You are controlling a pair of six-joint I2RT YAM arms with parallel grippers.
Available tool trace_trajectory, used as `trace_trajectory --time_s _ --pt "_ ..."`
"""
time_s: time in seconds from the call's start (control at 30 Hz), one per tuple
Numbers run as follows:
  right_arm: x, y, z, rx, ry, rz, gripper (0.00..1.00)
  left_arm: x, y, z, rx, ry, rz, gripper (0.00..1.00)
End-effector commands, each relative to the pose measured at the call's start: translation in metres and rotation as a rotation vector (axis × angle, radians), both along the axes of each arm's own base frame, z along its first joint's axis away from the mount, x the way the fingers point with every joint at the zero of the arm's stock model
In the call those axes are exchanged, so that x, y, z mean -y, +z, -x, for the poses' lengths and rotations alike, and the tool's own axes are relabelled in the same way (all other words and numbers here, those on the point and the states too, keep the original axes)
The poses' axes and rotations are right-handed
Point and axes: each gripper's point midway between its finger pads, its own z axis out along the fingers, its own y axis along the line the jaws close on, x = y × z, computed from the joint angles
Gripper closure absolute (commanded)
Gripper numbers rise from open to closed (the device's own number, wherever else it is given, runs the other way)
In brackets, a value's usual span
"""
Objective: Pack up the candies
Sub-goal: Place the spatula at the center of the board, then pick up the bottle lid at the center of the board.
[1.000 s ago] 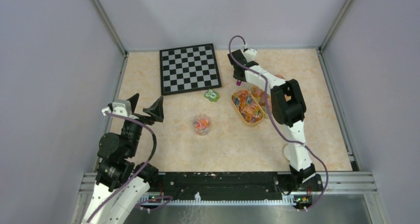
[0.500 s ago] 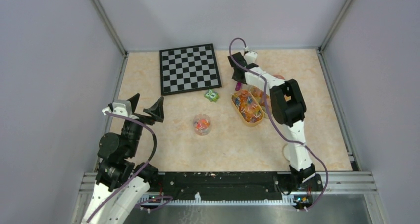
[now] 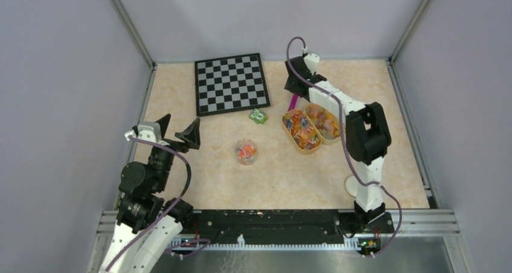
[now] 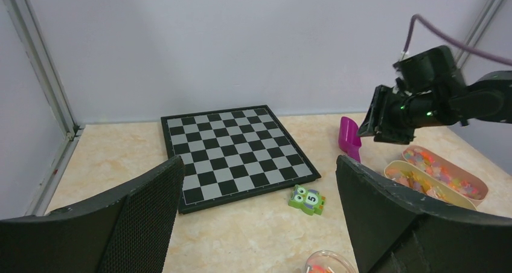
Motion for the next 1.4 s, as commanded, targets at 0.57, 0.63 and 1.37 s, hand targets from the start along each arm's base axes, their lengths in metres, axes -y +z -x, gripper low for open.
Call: trace_trajectory --time_s 0.57,0.63,1.37 --pt "0.108 0.043 0.216 -0.144 -0.257 -0.162 0.65 0.013 0.001 -0.005 0.022 -0.053 -0.020 0.01" --pt "0.120 0.033 0.238 -0.167 -0.303 -0.172 0.66 0.016 -0.001 -0.006 0.017 -0.063 -0.023 0.01" --pt "0.176 -0.056 0.344 -0.382 -0.536 -0.083 0.68 0.025 -0.007 -0.013 -0.006 -0.094 -0.034 0.01"
